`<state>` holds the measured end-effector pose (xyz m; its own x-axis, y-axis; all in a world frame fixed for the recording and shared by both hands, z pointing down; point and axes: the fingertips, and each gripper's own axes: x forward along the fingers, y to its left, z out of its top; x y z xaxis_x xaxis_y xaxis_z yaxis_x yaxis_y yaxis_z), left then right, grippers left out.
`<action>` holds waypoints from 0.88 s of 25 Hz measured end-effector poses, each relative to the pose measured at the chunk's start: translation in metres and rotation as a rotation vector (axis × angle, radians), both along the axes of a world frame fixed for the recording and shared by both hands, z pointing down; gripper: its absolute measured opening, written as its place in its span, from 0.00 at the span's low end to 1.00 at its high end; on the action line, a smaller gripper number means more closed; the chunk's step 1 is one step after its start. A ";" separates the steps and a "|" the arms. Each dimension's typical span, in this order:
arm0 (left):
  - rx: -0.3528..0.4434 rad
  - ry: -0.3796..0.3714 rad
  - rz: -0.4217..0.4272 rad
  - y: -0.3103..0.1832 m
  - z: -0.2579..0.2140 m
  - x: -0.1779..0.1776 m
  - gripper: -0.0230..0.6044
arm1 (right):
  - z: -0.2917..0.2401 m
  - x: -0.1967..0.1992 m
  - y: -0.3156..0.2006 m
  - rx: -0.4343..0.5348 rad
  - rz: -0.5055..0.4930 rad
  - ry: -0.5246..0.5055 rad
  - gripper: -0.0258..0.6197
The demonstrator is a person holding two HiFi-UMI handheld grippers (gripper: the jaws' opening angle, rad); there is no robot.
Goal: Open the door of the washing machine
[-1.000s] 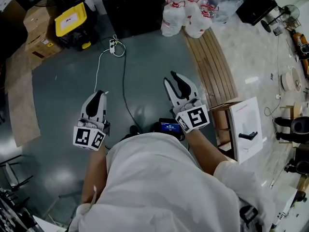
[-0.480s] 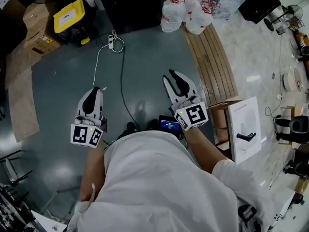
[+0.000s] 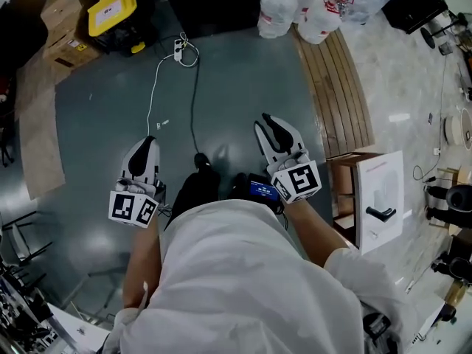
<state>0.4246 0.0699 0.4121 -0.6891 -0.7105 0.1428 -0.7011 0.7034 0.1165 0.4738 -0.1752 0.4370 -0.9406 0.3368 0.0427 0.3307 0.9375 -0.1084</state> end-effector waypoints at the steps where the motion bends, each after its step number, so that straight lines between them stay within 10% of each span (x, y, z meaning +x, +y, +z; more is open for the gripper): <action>1: -0.008 0.002 -0.006 0.003 0.003 -0.005 0.07 | 0.003 -0.006 0.001 -0.004 -0.003 0.006 0.20; 22: 0.088 -0.047 -0.061 0.101 -0.021 -0.246 0.07 | -0.046 -0.254 0.073 0.088 -0.015 -0.020 0.18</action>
<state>0.1781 0.1713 0.3913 -0.7357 -0.6757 0.0477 -0.6638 0.7332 0.1476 0.2202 -0.1024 0.3911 -0.9363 0.3470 0.0537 0.3465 0.9379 -0.0186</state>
